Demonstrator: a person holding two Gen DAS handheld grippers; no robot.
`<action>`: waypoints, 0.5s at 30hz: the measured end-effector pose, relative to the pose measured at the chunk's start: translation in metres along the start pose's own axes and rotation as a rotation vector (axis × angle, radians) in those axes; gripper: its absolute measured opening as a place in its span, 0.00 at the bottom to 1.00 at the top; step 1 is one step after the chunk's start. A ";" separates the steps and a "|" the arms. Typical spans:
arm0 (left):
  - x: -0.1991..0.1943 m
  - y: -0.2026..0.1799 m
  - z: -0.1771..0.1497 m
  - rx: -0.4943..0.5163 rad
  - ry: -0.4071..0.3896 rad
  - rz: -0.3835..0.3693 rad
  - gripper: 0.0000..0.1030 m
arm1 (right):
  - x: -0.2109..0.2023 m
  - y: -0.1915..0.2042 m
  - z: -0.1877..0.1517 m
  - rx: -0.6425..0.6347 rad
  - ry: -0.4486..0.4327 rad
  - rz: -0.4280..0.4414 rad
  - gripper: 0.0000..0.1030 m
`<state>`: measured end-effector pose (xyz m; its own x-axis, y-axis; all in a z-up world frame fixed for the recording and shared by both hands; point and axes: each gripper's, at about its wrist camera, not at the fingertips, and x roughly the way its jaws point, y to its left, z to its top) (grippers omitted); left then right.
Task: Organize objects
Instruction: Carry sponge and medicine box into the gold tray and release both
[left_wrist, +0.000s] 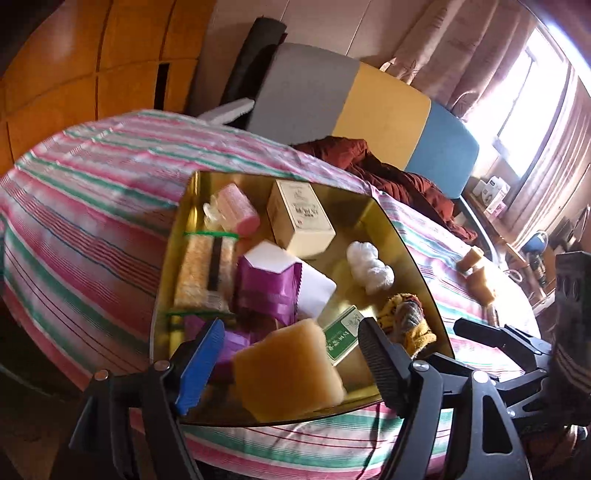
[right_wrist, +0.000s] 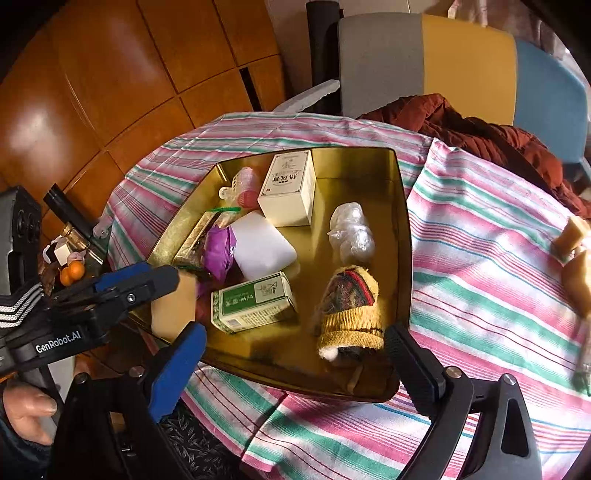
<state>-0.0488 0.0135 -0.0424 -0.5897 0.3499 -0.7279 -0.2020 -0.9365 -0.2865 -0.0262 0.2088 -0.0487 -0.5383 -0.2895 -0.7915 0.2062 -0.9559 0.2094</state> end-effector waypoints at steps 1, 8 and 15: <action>-0.004 -0.002 0.001 0.008 -0.014 0.012 0.74 | -0.001 0.001 0.000 -0.002 -0.006 -0.003 0.95; -0.020 -0.013 0.006 0.072 -0.069 0.086 0.74 | -0.010 0.010 0.000 -0.024 -0.054 -0.056 0.97; -0.028 -0.022 0.004 0.114 -0.096 0.132 0.74 | -0.018 0.008 0.000 -0.001 -0.098 -0.124 0.99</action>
<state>-0.0306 0.0246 -0.0134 -0.6879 0.2249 -0.6901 -0.2018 -0.9726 -0.1158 -0.0147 0.2067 -0.0325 -0.6370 -0.1732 -0.7512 0.1344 -0.9845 0.1131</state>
